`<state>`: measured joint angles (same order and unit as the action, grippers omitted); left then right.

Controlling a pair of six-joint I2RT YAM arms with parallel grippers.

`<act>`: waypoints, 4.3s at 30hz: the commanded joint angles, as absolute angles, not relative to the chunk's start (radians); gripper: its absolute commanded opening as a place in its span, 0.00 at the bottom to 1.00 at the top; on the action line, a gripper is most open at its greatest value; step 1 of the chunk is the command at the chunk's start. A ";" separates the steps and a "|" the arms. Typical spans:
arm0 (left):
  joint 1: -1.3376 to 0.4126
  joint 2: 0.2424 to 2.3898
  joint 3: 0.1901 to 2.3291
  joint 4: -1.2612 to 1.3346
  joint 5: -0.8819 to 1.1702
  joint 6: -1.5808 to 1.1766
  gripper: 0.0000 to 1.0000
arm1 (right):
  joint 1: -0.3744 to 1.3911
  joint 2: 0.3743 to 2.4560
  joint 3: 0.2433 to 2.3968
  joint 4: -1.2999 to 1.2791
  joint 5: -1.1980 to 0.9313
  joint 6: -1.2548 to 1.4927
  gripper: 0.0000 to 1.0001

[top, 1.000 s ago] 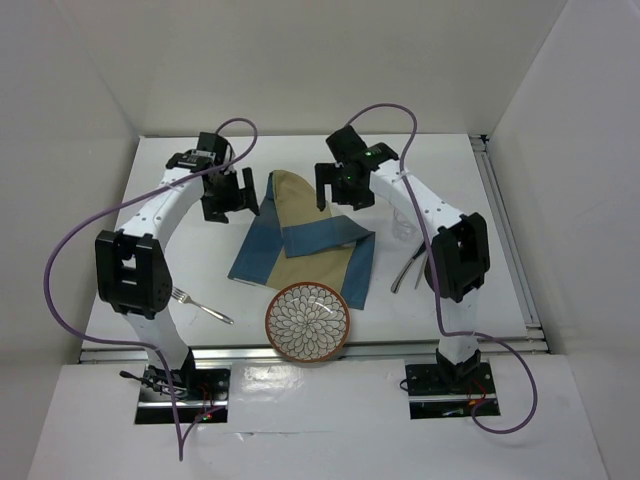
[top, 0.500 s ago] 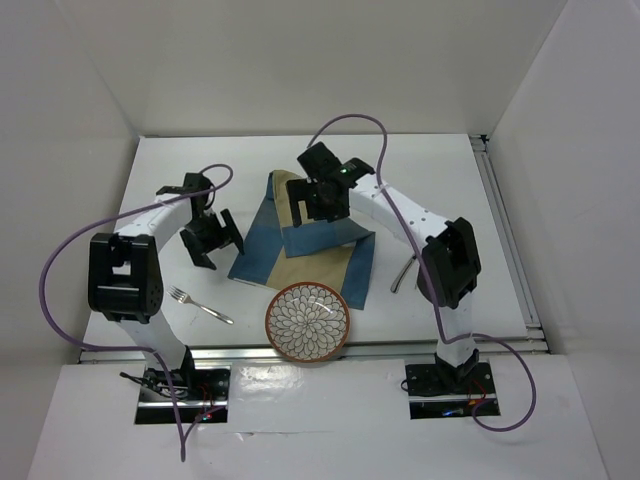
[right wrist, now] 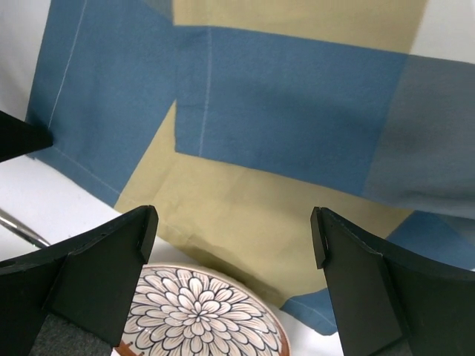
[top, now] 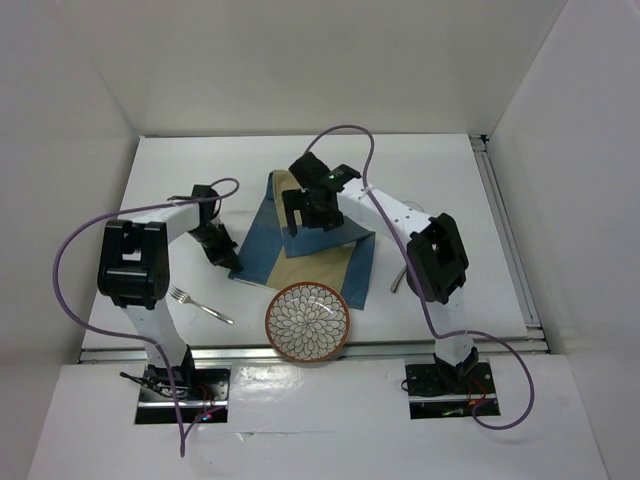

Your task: Set the dinner table for one person

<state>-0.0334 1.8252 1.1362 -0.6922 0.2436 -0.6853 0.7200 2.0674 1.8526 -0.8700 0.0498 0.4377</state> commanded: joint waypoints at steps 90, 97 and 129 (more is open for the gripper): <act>-0.091 2.054 1.412 -0.692 0.037 -0.816 0.00 | 0.572 1.873 1.786 -0.937 0.058 0.356 0.99; -0.037 2.248 1.793 -0.796 0.023 -0.755 0.00 | 0.572 1.873 1.786 -0.937 0.046 0.356 0.99; -0.044 1.924 1.476 -0.752 0.316 -0.660 0.31 | 0.732 2.503 2.266 -0.727 0.373 0.282 0.62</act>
<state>-0.0185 1.9766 1.5070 -0.8093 0.2749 -0.6376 0.7311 2.4844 2.2200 -0.7761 0.2424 0.2714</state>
